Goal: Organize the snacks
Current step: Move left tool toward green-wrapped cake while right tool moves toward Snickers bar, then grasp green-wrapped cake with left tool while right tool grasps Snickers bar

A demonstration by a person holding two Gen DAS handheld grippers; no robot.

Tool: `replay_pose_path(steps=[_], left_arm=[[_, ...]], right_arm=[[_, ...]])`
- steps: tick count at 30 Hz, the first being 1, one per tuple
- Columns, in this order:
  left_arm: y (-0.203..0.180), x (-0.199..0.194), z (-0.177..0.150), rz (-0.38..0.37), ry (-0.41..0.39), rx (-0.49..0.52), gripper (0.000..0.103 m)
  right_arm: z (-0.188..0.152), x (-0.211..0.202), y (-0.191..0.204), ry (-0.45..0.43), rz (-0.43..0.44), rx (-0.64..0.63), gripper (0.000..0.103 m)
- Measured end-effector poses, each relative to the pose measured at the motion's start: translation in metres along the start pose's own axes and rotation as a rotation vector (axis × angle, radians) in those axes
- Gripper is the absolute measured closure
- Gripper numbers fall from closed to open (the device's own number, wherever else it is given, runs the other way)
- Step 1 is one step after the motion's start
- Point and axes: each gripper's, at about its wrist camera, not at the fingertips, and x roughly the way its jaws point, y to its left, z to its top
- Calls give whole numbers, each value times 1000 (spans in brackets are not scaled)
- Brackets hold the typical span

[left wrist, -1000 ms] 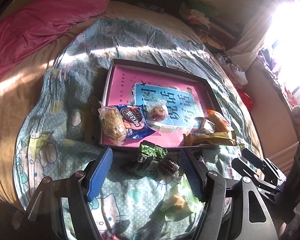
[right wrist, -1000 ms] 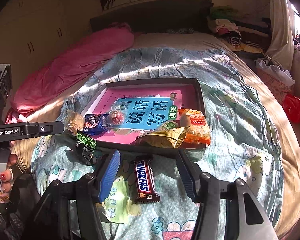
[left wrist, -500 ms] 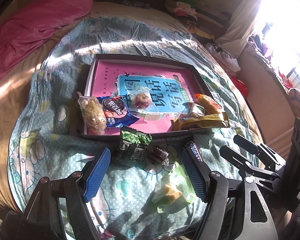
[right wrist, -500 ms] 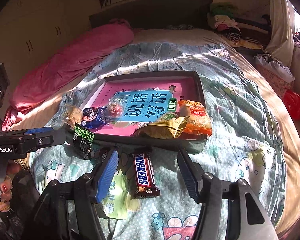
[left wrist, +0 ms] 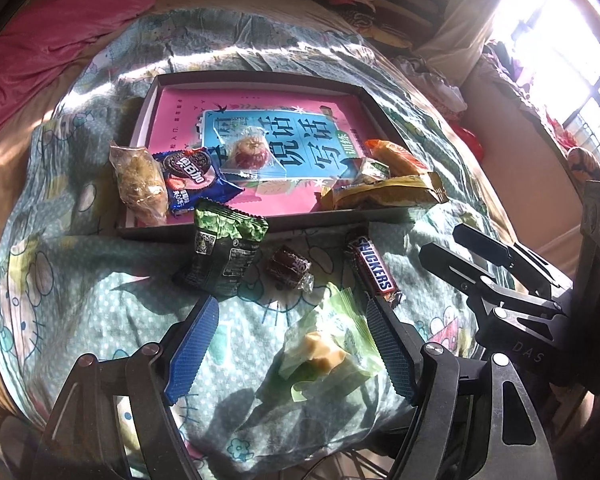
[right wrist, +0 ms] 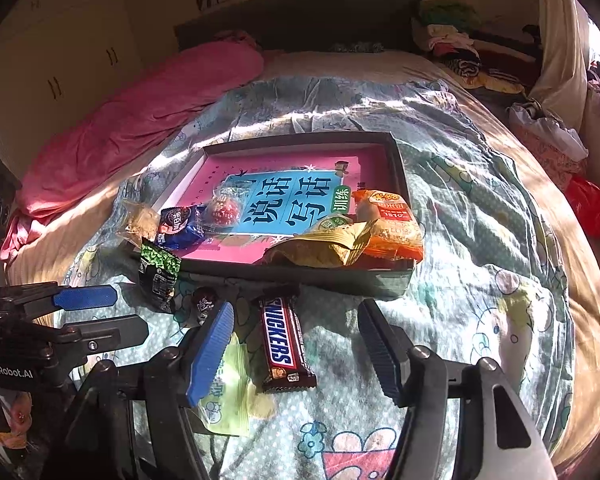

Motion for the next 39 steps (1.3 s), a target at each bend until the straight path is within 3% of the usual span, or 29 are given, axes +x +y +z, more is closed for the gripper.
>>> replay_pose_path(steps=[19, 31, 39], left_arm=[[-11, 38, -26, -10, 136, 32, 25], [-16, 51, -32, -19, 159, 36, 25], [-24, 60, -35, -30, 174, 60, 42]], right_arm=[[-9, 14, -3, 57, -12, -8, 39], [-18, 31, -4, 123, -12, -9, 39], [-23, 42, -1, 151, -10, -24, 39]])
